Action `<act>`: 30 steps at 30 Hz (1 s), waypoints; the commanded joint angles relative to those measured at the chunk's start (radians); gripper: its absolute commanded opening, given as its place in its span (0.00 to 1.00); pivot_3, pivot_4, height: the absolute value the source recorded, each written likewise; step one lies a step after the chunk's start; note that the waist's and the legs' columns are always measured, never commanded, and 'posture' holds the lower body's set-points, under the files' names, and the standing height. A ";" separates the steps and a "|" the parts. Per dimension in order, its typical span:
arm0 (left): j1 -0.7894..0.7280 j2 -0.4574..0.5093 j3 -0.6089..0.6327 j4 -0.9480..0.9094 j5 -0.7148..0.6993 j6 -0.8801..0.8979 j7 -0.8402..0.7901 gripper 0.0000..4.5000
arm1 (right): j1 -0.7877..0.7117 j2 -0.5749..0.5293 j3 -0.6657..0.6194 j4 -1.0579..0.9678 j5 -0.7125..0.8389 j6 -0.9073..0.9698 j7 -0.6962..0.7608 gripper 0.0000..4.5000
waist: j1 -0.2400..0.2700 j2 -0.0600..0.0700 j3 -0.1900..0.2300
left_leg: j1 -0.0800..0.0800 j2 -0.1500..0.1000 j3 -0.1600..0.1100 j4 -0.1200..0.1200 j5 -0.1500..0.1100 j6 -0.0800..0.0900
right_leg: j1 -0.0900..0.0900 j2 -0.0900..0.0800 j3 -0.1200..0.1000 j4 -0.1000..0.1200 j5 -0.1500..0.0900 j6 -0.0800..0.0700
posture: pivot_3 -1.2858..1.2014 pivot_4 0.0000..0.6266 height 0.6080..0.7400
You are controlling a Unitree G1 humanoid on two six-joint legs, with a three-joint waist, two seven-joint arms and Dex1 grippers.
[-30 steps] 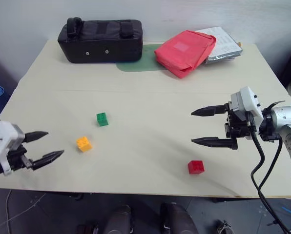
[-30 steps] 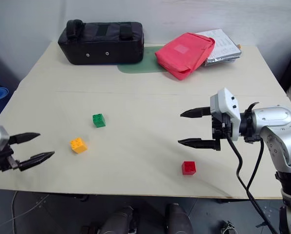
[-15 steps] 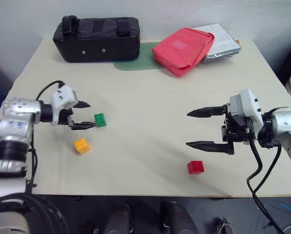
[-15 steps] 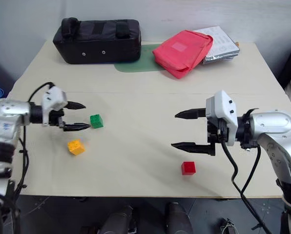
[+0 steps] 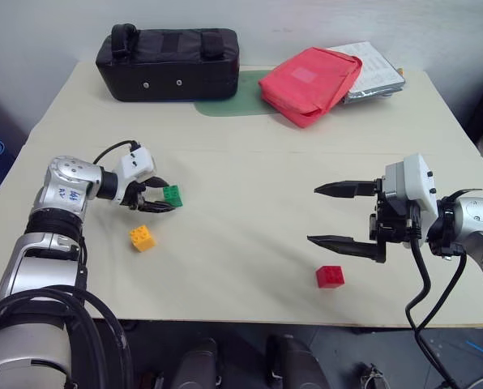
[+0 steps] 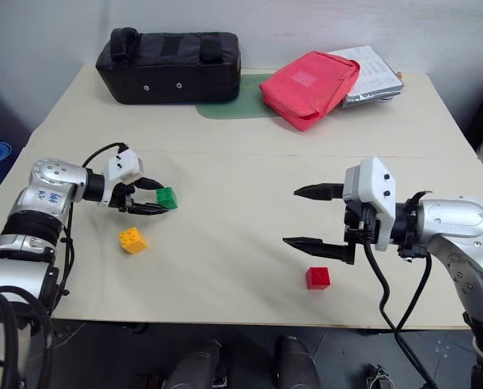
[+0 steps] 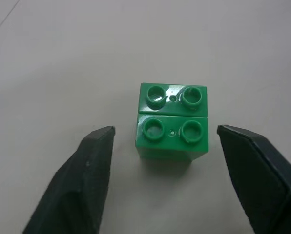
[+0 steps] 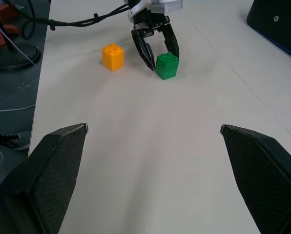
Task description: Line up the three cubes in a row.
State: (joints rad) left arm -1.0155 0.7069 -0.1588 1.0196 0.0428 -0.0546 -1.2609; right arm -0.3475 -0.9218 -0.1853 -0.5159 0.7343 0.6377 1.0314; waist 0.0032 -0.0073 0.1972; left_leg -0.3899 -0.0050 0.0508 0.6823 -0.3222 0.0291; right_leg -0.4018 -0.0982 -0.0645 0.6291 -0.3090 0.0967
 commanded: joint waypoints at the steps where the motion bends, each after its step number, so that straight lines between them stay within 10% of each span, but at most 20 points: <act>1: -0.022 -0.003 0.001 0.020 0.020 -0.014 0.005 0.52 | -0.009 -0.012 -0.032 -0.032 0.017 -0.008 -0.008 1.00 | 0.000 0.000 0.000 | 0.000 0.000 0.000 0.000 0.000 0.000 | 0.000 0.000 0.000 0.000 0.000 0.000 | 0.52 0.24 1.00; 4: -0.028 -0.023 0.012 0.036 0.018 -0.013 0.022 0.33 | -0.010 -0.011 -0.029 -0.031 0.018 -0.010 -0.008 1.00 | 0.000 0.000 0.000 | 0.000 0.000 0.000 0.000 0.000 0.000 | 0.000 0.000 -0.001 0.000 0.000 0.000 | 0.52 0.24 1.00; 13: 0.001 -0.021 0.042 -0.118 -0.049 0.018 -0.085 0.33 | 0.026 -0.032 -0.028 -0.035 -0.001 -0.023 0.017 1.00 | 0.001 0.000 0.000 | 0.000 0.000 0.000 0.000 0.000 0.000 | 0.000 0.000 -0.001 0.000 0.000 0.000 | 0.52 0.24 1.00; 23: 0.348 0.027 -0.036 -1.178 -0.211 0.575 -0.099 0.33 | 0.222 -0.108 -0.066 -0.094 -0.012 -0.065 0.122 1.00 | -0.004 0.000 0.000 | 0.002 0.000 -0.002 0.001 0.000 0.000 | 0.004 -0.001 0.008 -0.001 0.000 0.000 | 0.52 0.24 1.00; 30: 0.467 -0.007 -0.140 -1.346 -0.145 0.672 0.079 0.33 | 0.322 -0.137 -0.084 -0.097 -0.066 -0.114 0.177 1.00 | 0.000 0.000 0.000 | 0.005 0.000 -0.003 0.001 0.000 0.000 | 0.007 -0.001 0.009 -0.001 0.000 0.000 | 0.52 0.24 1.00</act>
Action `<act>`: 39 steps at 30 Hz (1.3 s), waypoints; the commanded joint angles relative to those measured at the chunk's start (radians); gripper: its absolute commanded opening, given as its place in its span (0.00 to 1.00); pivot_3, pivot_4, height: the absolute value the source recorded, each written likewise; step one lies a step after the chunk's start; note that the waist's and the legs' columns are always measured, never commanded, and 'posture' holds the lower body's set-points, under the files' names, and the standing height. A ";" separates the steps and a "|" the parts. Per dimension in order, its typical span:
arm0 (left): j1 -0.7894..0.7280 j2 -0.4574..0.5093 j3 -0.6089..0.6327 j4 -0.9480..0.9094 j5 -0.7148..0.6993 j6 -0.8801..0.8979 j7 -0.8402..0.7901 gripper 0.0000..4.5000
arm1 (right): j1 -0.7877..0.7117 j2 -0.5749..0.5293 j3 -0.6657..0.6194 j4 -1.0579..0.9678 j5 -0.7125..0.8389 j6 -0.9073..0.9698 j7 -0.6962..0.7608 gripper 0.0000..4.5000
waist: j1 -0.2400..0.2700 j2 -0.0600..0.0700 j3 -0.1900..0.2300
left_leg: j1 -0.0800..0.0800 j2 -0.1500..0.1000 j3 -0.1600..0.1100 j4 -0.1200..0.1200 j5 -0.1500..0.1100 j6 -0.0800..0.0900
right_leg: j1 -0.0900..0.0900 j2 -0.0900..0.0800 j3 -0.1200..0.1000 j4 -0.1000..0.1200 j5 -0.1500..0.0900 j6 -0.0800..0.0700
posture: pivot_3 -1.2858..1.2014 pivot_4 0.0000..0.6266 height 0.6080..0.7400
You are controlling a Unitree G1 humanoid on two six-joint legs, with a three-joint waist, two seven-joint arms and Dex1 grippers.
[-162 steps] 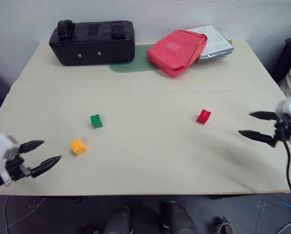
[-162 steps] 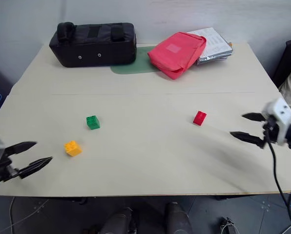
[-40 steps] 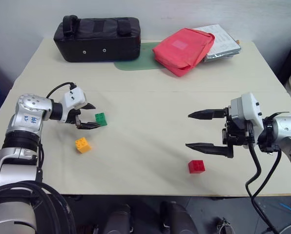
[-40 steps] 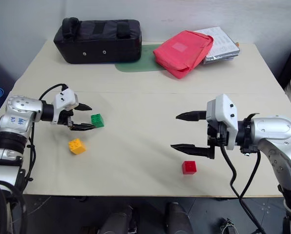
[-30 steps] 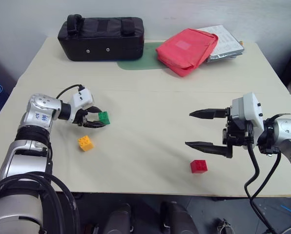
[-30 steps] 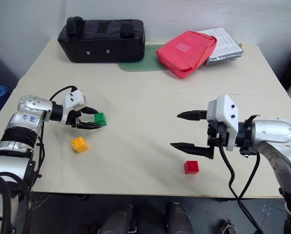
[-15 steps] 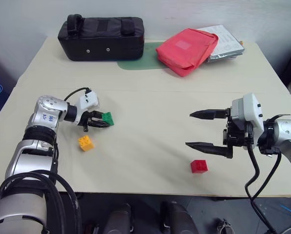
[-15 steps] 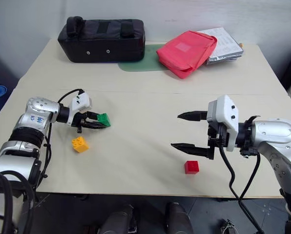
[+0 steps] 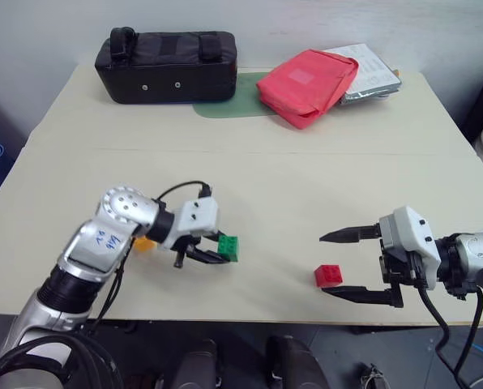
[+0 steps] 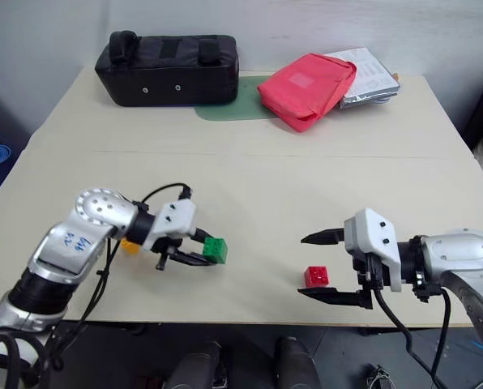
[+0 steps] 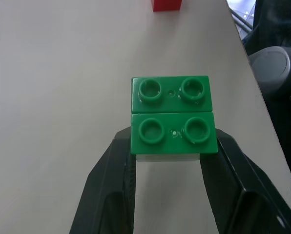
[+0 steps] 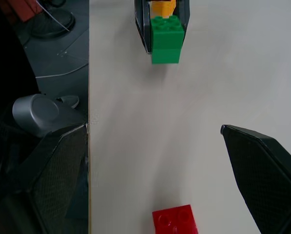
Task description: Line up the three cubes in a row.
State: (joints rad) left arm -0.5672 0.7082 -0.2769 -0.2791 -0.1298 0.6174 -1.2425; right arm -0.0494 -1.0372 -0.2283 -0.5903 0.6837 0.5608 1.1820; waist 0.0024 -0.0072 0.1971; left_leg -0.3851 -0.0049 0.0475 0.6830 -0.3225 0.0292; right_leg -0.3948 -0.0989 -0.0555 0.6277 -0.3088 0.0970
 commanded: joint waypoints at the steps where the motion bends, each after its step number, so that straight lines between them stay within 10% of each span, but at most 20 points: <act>1: 0.027 -0.011 -0.033 -0.051 0.031 -0.003 0.072 0.33 | 0.033 -0.024 -0.044 -0.023 -0.017 -0.042 0.029 1.00 | 0.002 0.000 0.000 | 0.000 0.000 0.000 0.000 0.000 0.000 | 0.000 0.000 0.000 0.000 0.000 0.000 | 0.52 0.24 1.00; 26: 0.042 -0.063 -0.143 -0.019 0.054 -0.049 0.131 0.33 | 0.093 -0.035 -0.054 -0.023 -0.056 -0.069 0.041 1.00 | 0.021 0.000 0.000 | 0.000 0.000 0.000 0.000 0.000 0.000 | 0.000 0.000 0.000 -0.002 0.000 0.000 | 0.52 0.24 1.00; 34: 0.051 -0.061 -0.142 -0.031 0.040 -0.030 0.119 0.89 | 0.059 -0.029 -0.034 -0.008 -0.054 -0.067 0.025 1.00 | 0.021 0.000 0.000 | 0.000 0.000 0.000 0.000 0.000 0.000 | 0.000 0.000 0.000 -0.002 0.000 0.000 | 0.52 0.24 1.00; 39: 0.059 -0.060 -0.136 -0.035 0.039 -0.032 0.123 0.99 | 0.043 -0.029 -0.027 0.001 -0.058 -0.069 0.025 1.00 | 0.021 0.000 0.000 | 0.000 0.000 0.000 0.000 0.000 0.000 | 0.000 0.000 0.000 -0.002 0.000 0.000 | 0.52 0.24 1.00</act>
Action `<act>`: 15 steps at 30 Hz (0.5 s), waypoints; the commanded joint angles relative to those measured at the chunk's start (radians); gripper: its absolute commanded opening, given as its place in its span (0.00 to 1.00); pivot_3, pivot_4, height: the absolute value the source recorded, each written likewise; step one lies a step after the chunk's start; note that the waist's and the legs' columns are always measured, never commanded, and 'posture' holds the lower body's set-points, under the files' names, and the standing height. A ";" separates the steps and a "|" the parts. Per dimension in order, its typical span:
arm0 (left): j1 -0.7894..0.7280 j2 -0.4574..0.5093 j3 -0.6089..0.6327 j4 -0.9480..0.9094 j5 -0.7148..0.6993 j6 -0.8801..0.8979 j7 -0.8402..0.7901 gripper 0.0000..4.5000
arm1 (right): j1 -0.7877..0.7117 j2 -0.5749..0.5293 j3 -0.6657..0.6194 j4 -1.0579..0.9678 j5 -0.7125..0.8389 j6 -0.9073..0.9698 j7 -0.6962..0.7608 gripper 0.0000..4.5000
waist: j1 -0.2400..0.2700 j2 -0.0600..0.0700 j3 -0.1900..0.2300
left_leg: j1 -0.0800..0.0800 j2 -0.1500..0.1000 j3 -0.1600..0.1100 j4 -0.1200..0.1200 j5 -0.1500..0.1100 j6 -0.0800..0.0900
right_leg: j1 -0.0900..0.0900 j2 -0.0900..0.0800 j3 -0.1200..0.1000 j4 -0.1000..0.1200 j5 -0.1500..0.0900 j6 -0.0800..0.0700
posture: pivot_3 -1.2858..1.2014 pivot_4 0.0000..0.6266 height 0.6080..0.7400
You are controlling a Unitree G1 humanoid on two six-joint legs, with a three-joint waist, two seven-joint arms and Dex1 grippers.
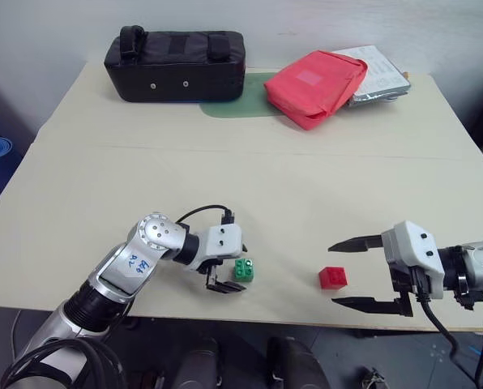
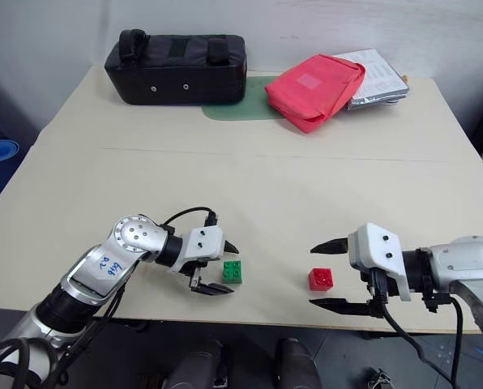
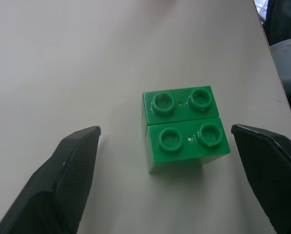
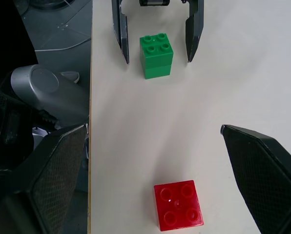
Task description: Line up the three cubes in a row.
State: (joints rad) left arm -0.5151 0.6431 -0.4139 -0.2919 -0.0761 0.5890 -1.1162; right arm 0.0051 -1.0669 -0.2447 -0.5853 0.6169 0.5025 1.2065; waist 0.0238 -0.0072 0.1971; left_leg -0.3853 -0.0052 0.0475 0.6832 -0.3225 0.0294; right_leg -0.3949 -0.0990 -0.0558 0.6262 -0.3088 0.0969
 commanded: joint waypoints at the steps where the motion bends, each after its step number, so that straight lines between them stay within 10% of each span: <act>1: 0.009 0.007 0.005 -0.024 -0.017 -0.004 -0.004 0.99 | -0.013 0.001 -0.009 -0.002 0.007 -0.012 0.001 1.00 | 0.000 0.000 0.000 | 0.000 0.000 0.000 0.000 0.000 0.000 | 0.000 0.000 0.000 0.000 0.000 0.000 | 0.52 0.24 1.00; 15: 0.115 0.204 0.520 -0.036 -0.307 0.036 -0.043 0.99 | -0.196 0.031 0.064 0.119 0.025 -0.013 0.044 1.00 | -0.016 0.000 0.000 | 0.000 0.000 -0.001 0.000 0.000 -0.001 | -0.001 0.000 0.000 -0.001 0.000 0.000 | 0.52 0.24 1.00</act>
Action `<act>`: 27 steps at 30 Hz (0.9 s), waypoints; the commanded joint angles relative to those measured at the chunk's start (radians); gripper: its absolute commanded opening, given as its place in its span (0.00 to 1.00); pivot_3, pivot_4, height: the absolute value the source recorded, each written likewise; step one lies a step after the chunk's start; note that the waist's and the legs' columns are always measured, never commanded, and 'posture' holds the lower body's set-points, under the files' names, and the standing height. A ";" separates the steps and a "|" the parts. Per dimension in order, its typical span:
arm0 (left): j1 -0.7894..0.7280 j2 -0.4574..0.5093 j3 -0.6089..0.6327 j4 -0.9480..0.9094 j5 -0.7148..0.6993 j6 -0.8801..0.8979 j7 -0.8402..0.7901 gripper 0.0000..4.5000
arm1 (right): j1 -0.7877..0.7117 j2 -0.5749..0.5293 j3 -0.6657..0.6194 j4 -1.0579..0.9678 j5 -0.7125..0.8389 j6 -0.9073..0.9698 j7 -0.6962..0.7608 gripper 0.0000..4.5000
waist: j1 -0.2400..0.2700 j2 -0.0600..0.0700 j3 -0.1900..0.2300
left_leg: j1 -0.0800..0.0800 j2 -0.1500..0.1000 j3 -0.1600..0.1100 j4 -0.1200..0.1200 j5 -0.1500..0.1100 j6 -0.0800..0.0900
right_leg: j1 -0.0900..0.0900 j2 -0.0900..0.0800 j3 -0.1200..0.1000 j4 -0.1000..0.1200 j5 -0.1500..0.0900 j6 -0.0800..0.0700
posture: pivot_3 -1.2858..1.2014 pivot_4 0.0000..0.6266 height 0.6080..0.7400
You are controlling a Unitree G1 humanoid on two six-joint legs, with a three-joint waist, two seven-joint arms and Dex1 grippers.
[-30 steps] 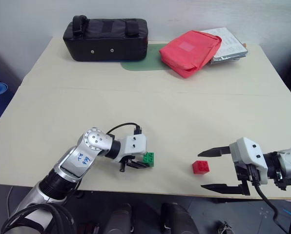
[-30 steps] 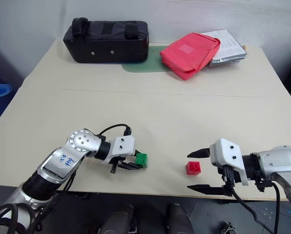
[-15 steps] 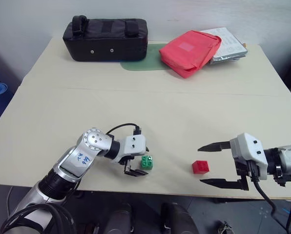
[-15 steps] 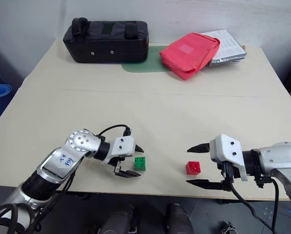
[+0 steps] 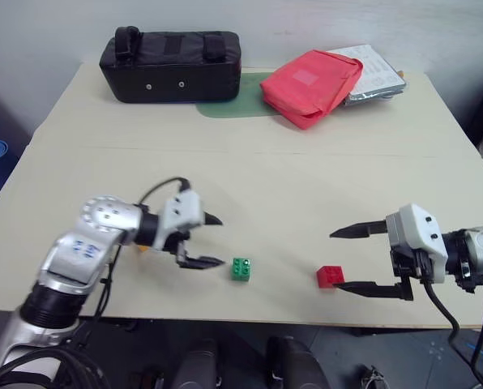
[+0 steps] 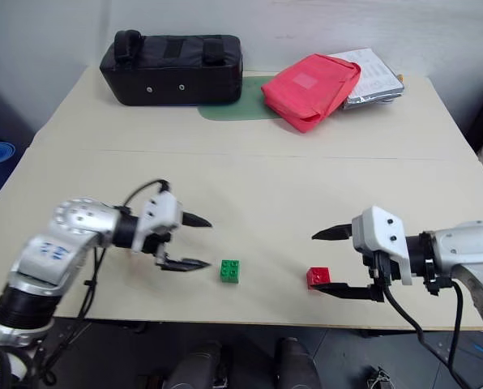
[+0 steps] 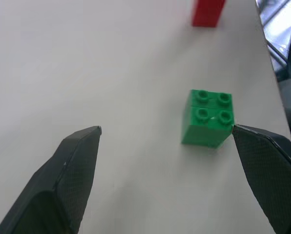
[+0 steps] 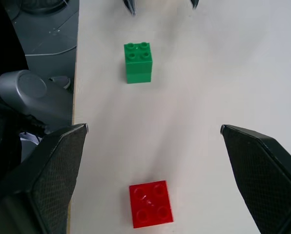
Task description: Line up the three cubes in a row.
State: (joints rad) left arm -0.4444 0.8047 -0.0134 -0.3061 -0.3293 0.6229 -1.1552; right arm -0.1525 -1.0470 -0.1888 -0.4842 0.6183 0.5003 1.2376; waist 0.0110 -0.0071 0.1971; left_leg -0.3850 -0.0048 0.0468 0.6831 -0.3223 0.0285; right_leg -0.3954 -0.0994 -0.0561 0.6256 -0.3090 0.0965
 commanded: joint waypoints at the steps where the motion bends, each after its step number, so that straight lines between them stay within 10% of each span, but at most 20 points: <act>1: 0.083 0.067 0.174 -0.011 -0.061 -0.011 -0.004 0.99 | -0.059 0.017 0.017 0.031 0.028 -0.009 0.019 1.00 | -0.005 0.000 0.000 | 0.000 0.000 0.000 0.000 0.000 0.000 | 0.000 0.000 0.000 0.000 0.000 0.000 | 0.52 0.24 1.00; 12: 0.642 0.097 0.715 0.033 -0.038 -0.130 0.028 0.99 | -0.239 0.065 0.113 0.149 0.030 0.004 0.088 1.00 | -0.017 0.000 0.000 | 0.000 0.000 -0.001 -0.002 -0.001 -0.001 | 0.000 -0.003 -0.001 -0.004 -0.001 -0.002 | 0.52 0.24 1.00; 27: 0.409 0.117 0.416 0.258 0.012 -0.276 0.076 0.99 | -0.230 0.072 0.101 0.118 0.013 -0.001 0.052 1.00 | -0.017 0.001 0.000 | -0.001 -0.001 -0.004 -0.004 -0.004 -0.001 | -0.001 -0.006 -0.006 -0.004 -0.001 -0.003 | 0.52 0.24 1.00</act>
State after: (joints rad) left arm -0.0251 0.9062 0.4128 -0.0563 -0.3137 0.3486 -1.0805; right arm -0.3787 -0.9693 -0.0526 -0.3301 0.6174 0.5047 1.2938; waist -0.0059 -0.0064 0.1970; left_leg -0.3863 -0.0059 0.0426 0.6795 -0.3263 0.0272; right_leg -0.3965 -0.1052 -0.0624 0.6220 -0.3102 0.0932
